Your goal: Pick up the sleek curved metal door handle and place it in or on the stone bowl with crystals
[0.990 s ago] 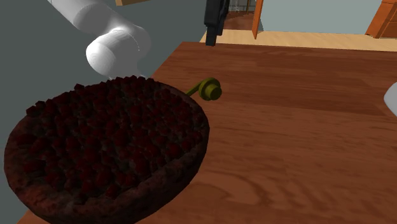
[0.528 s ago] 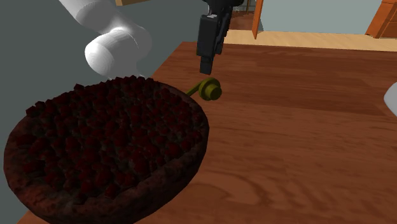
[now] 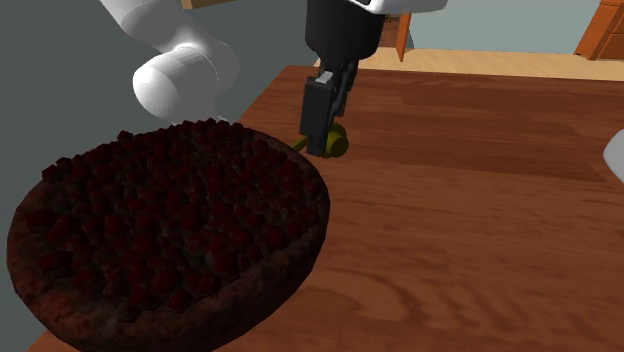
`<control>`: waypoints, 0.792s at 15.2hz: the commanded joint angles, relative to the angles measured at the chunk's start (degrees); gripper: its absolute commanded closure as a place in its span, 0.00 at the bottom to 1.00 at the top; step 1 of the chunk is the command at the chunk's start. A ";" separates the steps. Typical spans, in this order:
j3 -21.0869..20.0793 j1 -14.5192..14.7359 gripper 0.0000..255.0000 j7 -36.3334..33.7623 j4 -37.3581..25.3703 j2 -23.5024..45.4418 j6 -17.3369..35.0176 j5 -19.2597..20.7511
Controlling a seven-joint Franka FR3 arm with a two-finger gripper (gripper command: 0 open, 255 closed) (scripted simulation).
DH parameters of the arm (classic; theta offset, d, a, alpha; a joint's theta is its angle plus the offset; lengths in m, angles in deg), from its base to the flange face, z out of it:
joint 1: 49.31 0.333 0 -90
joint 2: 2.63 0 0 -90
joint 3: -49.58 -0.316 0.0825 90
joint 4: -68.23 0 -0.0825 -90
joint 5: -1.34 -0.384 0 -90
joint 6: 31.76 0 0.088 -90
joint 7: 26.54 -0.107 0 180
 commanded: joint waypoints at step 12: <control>0.14 -0.15 1.00 -0.11 2.23 -0.25 1.98 0.22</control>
